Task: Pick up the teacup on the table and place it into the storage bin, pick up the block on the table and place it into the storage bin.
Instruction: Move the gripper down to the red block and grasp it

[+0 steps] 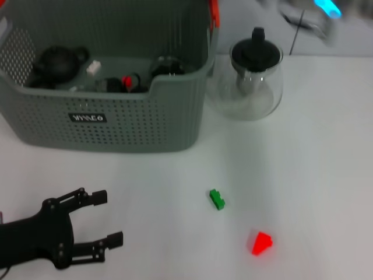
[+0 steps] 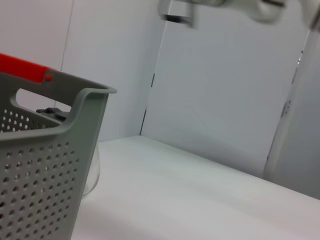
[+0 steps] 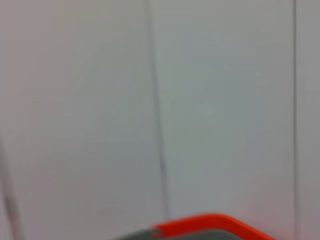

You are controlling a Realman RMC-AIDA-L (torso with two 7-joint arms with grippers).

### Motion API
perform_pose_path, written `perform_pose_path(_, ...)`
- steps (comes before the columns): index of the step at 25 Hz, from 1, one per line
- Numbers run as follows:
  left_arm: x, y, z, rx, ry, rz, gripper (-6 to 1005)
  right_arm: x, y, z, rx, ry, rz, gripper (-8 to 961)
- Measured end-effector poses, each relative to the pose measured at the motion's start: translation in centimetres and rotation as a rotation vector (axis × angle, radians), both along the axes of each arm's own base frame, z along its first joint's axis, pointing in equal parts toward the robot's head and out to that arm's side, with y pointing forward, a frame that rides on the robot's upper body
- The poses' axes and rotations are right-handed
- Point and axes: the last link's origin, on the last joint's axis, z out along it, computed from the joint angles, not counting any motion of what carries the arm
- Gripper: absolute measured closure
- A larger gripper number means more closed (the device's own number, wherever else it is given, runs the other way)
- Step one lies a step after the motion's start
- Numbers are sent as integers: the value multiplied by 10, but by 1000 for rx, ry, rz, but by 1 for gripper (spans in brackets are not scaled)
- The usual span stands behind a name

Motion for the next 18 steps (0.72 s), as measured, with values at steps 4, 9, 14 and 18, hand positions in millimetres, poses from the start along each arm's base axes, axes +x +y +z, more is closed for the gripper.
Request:
perform_pose_path(4, -2, -1, 2, 2, 8, 4, 79, 51, -53, 24, -85, -9, 79, 186)
perform_pose_path(9, -2, 0, 3, 4, 10, 5, 79, 93, -104, 27, -264, -310, 31, 84)
perform_pose_path(14, -3, 0, 2, 4, 10, 9, 78, 96, -113, 24, -377, -510, -46, 56)
perform_pose_path(18, -4, -2, 1, 5, 9, 17, 78, 95, -103, 18, -426, -624, -186, 230)
